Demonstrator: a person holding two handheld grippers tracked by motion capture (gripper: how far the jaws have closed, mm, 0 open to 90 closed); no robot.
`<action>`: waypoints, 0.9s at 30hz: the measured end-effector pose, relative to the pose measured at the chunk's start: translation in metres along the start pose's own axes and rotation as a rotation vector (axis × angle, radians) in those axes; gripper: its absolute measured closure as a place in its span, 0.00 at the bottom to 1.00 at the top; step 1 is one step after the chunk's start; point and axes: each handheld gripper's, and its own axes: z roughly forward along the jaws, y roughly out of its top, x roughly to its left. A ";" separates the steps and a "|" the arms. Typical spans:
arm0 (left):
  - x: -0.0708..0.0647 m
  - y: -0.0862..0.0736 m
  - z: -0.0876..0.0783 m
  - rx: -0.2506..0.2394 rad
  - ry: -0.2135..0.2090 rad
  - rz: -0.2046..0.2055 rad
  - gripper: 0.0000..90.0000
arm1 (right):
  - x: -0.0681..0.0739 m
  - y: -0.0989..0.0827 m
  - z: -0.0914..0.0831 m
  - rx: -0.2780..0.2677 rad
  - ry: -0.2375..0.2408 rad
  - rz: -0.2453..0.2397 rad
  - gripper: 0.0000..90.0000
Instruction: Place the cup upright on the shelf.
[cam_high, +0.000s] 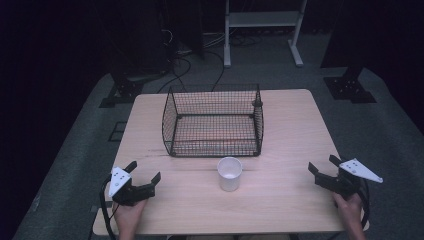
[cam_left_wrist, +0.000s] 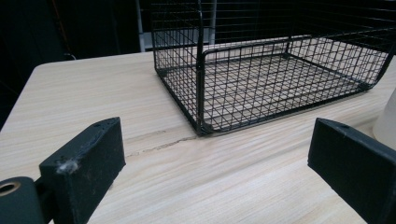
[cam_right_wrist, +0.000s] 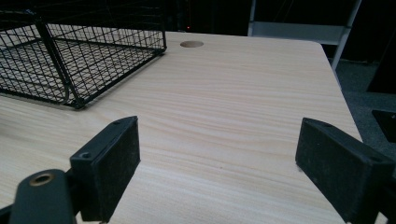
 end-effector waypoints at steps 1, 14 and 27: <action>0.000 0.000 0.000 0.001 -0.002 0.001 0.03 | 0.000 0.000 0.000 0.000 0.000 0.001 0.14; -0.008 0.003 0.004 0.011 -0.046 0.035 0.03 | 0.001 0.000 0.000 0.002 -0.005 -0.003 0.14; -0.022 0.009 0.008 0.011 -0.087 0.070 0.03 | 0.001 0.000 0.000 0.004 -0.008 -0.005 0.14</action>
